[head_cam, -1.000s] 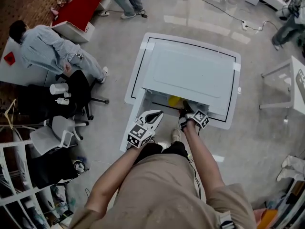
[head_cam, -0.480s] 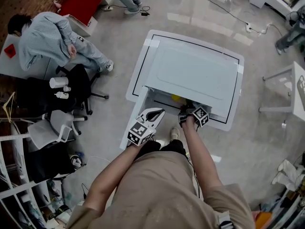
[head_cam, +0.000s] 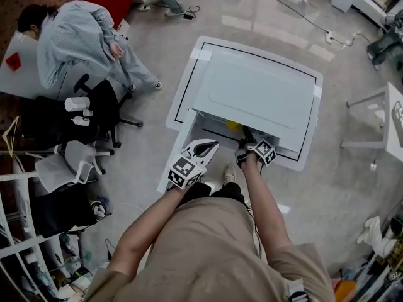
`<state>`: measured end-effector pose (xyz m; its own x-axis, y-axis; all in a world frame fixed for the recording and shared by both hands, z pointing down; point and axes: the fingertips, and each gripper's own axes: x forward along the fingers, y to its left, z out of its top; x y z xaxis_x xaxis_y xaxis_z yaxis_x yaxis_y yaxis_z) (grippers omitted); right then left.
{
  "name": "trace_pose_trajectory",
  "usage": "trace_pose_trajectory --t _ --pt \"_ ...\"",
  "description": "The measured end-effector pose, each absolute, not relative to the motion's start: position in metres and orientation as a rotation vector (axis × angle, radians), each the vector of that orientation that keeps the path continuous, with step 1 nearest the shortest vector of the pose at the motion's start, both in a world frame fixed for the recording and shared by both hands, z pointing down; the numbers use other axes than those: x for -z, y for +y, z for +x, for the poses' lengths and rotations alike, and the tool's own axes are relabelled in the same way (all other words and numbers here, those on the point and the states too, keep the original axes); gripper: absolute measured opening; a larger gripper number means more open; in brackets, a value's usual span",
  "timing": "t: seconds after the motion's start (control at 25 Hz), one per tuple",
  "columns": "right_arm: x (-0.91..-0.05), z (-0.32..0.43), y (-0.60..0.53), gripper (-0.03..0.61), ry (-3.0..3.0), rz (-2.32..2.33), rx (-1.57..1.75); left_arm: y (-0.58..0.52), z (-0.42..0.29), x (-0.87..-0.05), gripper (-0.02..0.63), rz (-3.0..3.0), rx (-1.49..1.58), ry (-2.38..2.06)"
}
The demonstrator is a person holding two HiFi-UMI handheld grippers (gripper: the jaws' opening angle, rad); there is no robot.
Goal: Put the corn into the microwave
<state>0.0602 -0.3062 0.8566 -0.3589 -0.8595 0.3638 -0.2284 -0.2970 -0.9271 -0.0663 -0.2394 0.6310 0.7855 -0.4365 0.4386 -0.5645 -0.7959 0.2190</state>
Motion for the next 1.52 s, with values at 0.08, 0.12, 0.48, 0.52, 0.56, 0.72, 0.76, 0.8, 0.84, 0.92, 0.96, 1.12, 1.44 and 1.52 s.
trace_pose_trajectory --t 0.08,0.12,0.48,0.52,0.56,0.72,0.76,0.8,0.84,0.92,0.96,1.12,1.44,1.52 --pt "-0.856 0.062 -0.302 0.166 1.475 -1.382 1.694 -0.238 -0.064 -0.631 0.005 2.642 -0.529 -0.757" --pt "-0.854 0.062 -0.3 0.167 1.505 -1.394 1.682 -0.237 -0.063 -0.631 0.005 2.644 -0.53 -0.755" --pt "-0.834 0.051 -0.273 0.212 2.225 -1.79 1.317 -0.23 -0.061 -0.63 0.005 2.647 -0.533 -0.747" --pt "-0.834 0.05 -0.271 0.223 2.344 -1.868 1.229 -0.229 -0.061 -0.63 0.005 2.648 -0.532 -0.746" --pt "-0.835 0.049 -0.27 0.23 2.456 -1.946 1.133 -0.227 -0.06 -0.629 0.005 2.649 -0.531 -0.745" --pt "-0.842 0.048 -0.274 0.254 2.724 -2.141 0.881 -0.225 -0.057 -0.628 0.005 2.653 -0.528 -0.743" --pt "-0.846 0.047 -0.275 0.256 2.752 -2.156 0.871 -0.224 -0.056 -0.627 0.005 2.653 -0.528 -0.743" --pt "-0.851 0.047 -0.276 0.256 2.773 -2.159 0.873 -0.224 -0.056 -0.627 0.005 2.653 -0.528 -0.743" --pt "-0.856 0.046 -0.277 0.257 2.784 -2.159 0.885 -0.223 -0.056 -0.626 0.005 2.652 -0.528 -0.744" --pt "-0.86 0.047 -0.28 0.257 2.768 -2.159 0.932 -0.222 -0.057 -0.625 0.005 2.648 -0.526 -0.749" --pt "-0.86 0.048 -0.282 0.256 2.747 -2.162 0.948 -0.222 -0.057 -0.626 0.005 2.646 -0.524 -0.752" --pt "-0.855 0.047 -0.291 0.256 2.724 -2.167 0.95 -0.221 -0.062 -0.625 0.005 2.638 -0.522 -0.771" --pt "-0.858 0.04 -0.312 0.256 2.788 -2.184 0.88 -0.22 -0.065 -0.628 0.005 2.623 -0.522 -0.796" --pt "-0.859 0.039 -0.317 0.256 2.792 -2.194 0.88 -0.219 -0.065 -0.629 0.005 2.622 -0.526 -0.796"
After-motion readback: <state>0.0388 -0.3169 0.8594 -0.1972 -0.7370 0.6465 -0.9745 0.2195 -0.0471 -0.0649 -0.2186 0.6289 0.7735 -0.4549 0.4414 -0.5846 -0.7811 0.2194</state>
